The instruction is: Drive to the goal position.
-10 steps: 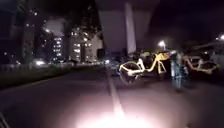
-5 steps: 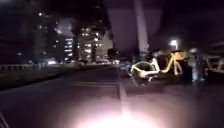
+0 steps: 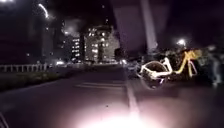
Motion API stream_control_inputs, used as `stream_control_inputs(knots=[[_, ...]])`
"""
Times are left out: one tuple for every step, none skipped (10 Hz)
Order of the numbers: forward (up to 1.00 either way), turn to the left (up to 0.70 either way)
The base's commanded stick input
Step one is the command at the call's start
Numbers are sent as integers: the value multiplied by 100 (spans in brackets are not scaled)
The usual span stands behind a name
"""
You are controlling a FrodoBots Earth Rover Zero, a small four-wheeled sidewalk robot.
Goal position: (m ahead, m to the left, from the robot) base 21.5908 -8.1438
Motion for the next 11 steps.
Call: stream_control_inputs(knots=[[45, 0], [45, 0], [45, 0], [45, 0], [70, 0], [70, 0], [70, 0], [70, 0], [70, 0], [70, 0], [70, 0]])
